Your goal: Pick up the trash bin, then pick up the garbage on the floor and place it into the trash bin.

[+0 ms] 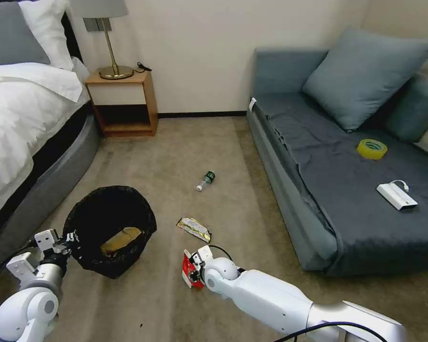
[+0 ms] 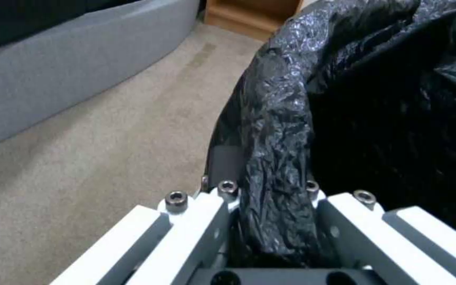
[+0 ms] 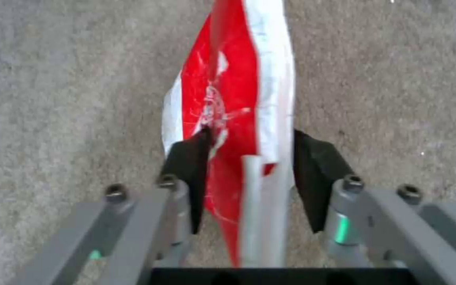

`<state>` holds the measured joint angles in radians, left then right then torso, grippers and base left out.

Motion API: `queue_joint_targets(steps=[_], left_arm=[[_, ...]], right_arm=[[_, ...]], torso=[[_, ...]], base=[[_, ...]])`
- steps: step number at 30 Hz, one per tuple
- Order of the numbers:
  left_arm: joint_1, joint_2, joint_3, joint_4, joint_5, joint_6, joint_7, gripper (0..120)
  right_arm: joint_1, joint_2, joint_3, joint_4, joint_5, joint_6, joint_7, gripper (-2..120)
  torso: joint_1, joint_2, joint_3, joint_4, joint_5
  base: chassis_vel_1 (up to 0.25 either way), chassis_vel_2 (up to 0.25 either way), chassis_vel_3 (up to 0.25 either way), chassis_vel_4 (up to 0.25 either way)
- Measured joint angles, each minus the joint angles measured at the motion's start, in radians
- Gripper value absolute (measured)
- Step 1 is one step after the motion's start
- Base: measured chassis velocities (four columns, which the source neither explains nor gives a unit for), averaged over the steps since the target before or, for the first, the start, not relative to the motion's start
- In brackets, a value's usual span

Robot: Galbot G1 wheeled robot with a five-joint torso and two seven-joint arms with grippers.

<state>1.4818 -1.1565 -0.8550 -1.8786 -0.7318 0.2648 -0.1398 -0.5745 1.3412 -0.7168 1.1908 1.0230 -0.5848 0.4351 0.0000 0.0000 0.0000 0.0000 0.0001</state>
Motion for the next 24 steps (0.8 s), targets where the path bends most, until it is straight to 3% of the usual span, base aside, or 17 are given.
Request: queue_joint_targets(steps=[10,18,24], left_arm=[[-0.003,-0.003,0.009,-0.004,-0.001,0.000,0.000,4],[-0.003,0.002,0.024,0.000,-0.017,0.003,-0.006,4],[0.004,0.003,0.032,-0.017,-0.021,0.010,-0.011,4]], right_arm=[[-0.006,-0.008,0.005,-0.008,-0.030,0.019,-0.032,0],[0.010,-0.034,0.043,0.027,-0.035,0.022,-0.034,0],[0.059,-0.100,0.137,0.150,-0.024,0.015,-0.013,0]], torso=[[0.000,0.000,0.000,0.0000,0.0000],[0.000,0.000,0.000,0.0000,0.0000],[0.000,0.000,0.000,0.0002,0.0003]], base=[[0.000,0.000,0.000,0.000],[0.000,0.000,0.000,0.000],[0.000,0.000,0.000,0.000]])
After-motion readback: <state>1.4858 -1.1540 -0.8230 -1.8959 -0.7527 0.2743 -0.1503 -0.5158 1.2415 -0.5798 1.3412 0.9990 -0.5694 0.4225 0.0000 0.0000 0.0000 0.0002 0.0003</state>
